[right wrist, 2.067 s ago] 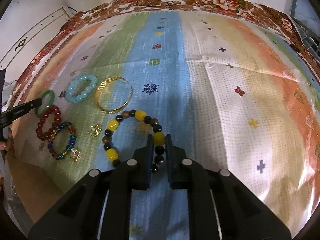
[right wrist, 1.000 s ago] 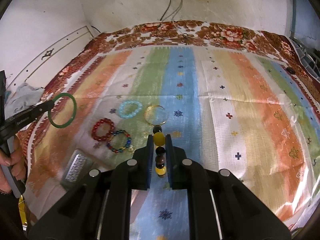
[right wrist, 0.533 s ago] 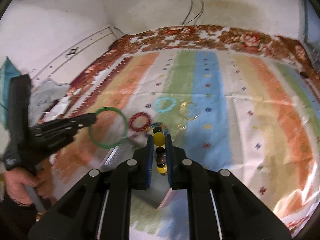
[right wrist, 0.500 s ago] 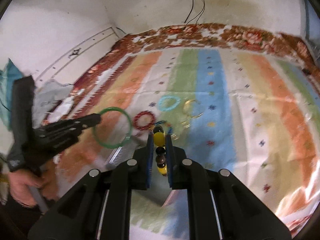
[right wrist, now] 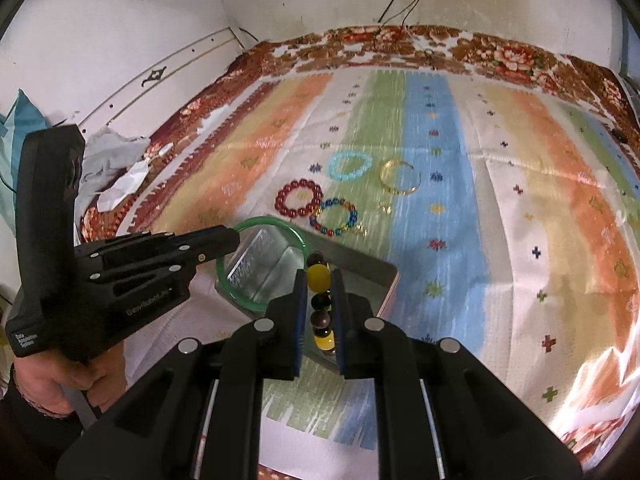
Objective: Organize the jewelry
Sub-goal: 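Carry both bracelets over the silver tin and open both tools to drop them, then move the right tool toward the gold bangle while the left tool approaches the red beaded bracelet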
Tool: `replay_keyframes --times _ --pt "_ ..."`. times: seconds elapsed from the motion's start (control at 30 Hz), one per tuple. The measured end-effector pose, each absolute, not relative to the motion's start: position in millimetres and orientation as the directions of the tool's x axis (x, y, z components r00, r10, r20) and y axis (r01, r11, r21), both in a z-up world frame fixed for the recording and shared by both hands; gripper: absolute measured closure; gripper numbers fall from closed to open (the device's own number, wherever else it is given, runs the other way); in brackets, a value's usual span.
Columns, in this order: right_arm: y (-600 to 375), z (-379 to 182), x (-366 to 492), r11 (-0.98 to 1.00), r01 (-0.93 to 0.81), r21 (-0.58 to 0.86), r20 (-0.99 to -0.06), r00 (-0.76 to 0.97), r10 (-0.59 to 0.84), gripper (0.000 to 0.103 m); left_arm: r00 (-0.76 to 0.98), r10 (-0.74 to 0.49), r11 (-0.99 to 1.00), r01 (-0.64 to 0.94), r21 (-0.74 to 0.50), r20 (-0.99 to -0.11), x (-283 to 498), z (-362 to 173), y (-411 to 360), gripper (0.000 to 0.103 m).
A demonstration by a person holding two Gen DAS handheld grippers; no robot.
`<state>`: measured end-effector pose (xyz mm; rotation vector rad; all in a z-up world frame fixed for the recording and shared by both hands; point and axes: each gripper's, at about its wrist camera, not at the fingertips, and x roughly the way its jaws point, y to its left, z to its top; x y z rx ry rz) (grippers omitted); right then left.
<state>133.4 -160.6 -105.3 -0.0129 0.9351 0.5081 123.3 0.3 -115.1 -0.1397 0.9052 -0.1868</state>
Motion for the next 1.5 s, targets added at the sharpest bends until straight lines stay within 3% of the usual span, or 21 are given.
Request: replay_keyframes --times 0.2,0.27,0.3,0.33,0.63,1.03,1.5 --pt "-164 -109 138 0.894 -0.395 0.21 -0.784 0.479 0.395 0.088 0.59 -0.214 0.977 0.116 -0.181 -0.779 124 -118 -4 0.093" --pt "-167 -108 141 0.896 -0.391 0.212 -0.782 0.482 0.395 0.075 0.586 -0.21 0.977 0.106 -0.182 -0.783 126 -119 -3 0.093" --pt "-168 -107 141 0.895 -0.389 0.216 -0.779 0.484 0.398 0.058 0.581 -0.218 0.976 0.106 -0.192 -0.784 127 -119 -2 0.092" --pt "-169 -107 141 0.893 -0.391 0.222 -0.774 0.486 0.405 0.049 0.573 -0.232 0.972 0.108 -0.209 -0.786 128 -120 -1 0.092" --pt "-182 -106 149 0.901 -0.375 0.22 -0.773 0.497 0.395 0.049 0.628 -0.177 0.981 0.053 -0.185 -0.758 133 -104 22 0.08" --pt "-197 -112 190 0.929 -0.321 0.185 -0.787 0.518 0.336 0.049 0.595 -0.097 0.987 -0.047 -0.155 -0.798 179 -123 64 0.078" --pt "-197 -143 246 0.945 -0.283 0.163 -0.831 0.476 0.287 0.049 0.533 -0.128 0.99 0.015 -0.142 -0.836 224 -157 70 0.078"
